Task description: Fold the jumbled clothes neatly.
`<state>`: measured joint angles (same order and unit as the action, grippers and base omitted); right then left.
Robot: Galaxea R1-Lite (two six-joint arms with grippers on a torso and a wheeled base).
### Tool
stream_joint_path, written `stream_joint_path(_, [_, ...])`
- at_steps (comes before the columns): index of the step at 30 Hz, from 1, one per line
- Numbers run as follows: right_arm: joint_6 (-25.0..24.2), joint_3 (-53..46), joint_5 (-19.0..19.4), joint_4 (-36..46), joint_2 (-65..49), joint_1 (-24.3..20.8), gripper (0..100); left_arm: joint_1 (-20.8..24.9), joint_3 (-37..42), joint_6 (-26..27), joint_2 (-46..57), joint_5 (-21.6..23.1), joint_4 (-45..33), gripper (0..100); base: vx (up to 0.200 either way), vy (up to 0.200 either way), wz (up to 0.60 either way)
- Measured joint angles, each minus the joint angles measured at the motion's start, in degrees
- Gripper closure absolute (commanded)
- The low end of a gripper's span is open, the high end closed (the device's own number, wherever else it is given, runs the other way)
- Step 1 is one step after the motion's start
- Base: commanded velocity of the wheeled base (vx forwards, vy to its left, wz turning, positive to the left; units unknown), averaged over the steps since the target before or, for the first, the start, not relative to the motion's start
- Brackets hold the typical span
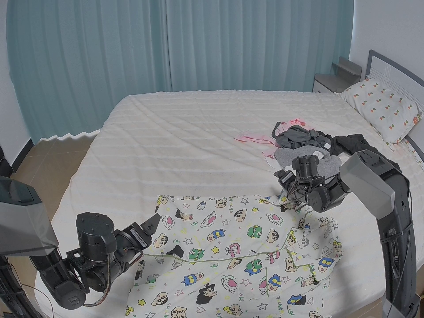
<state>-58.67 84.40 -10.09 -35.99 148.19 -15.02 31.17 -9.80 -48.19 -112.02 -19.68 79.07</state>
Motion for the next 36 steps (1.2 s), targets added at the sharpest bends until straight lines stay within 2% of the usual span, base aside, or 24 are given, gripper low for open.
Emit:
stream_joint_path(7, [2.1,2.0,-1.5,-17.5,2.2,-0.2,0,-0.1,0.0,0.0,-0.5,-0.1,0.0,0,0.0,0.0,0.0])
stream_joint_path(13, [8.9,2.2,-1.7,-28.5,3.9,0.1,0,-0.1,0.1,-0.1,-1.0,-0.4,0.0,0,0.0,0.0,0.0])
stream_joint_path(16, [10.0,2.0,-1.1,-28.6,4.2,0.9,0,-0.1,0.1,-0.1,-1.2,-0.5,0.0,0,0.0,0.0,0.0])
stream_joint_path(21, [11.5,2.0,0.1,-23.2,4.5,1.5,0,-0.1,0.1,-0.1,-1.6,-0.6,0.0,0,0.0,0.0,0.0])
stream_joint_path(27, [11.9,0.8,0.6,-24.7,3.6,2.4,0,-0.1,0.2,-0.1,-1.9,-0.6,0.0,0,0.0,0.0,0.0])
stream_joint_path(36, [12.7,-11.9,3.0,-23.4,-1.6,4.2,0,0.1,0.2,-0.2,-2.1,-0.6,0.0,0,0.0,0.0,0.0])
